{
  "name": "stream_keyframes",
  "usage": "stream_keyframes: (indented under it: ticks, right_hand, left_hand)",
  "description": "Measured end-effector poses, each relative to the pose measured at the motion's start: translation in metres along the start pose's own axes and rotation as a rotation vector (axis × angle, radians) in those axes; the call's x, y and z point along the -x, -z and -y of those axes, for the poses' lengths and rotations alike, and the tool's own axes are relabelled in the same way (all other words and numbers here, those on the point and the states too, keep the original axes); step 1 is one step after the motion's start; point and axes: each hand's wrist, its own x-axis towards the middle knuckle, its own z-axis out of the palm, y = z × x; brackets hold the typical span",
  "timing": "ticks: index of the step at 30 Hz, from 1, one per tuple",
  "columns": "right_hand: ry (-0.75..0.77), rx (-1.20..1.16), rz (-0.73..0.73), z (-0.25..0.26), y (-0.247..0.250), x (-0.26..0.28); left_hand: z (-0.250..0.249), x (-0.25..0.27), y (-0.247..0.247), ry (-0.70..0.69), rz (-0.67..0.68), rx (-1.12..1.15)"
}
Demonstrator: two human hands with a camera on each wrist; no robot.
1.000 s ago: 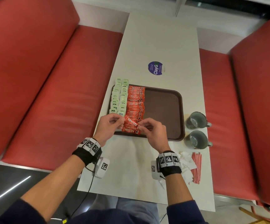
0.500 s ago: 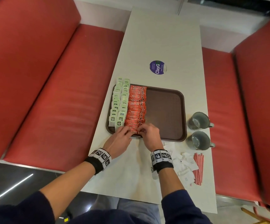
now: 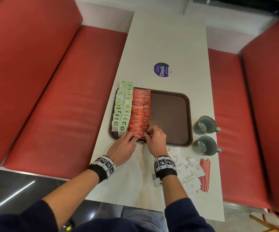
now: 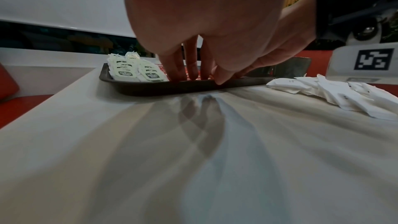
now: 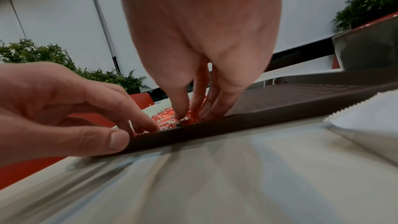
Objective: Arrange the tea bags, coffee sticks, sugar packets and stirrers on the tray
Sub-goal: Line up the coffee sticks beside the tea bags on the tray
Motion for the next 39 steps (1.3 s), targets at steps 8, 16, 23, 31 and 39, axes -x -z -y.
stream_keyframes:
  ticks: [8,16,23,31,39]
  right_hand:
    - [-0.079,-0.011,-0.043,0.013,-0.001,-0.011]
    - [-0.116,0.018,-0.057,0.014,0.0,-0.02]
    - [-0.193,0.013,0.012,0.031,0.011,-0.067]
    - [-0.232,-0.001,0.026,0.039,0.007,-0.081]
    - [-0.249,0.03,0.081,0.049,0.012,-0.1]
  left_hand:
    - [0.002,0.001,-0.004,0.05,0.057,0.024]
    - [0.001,-0.001,0.0,-0.005,0.009,-0.027]
    - [0.001,0.001,0.0,0.064,0.06,0.044]
    - [0.002,0.0,-0.003,0.08,0.04,0.062]
    - [0.0,-0.001,0.001,0.067,0.027,0.051]
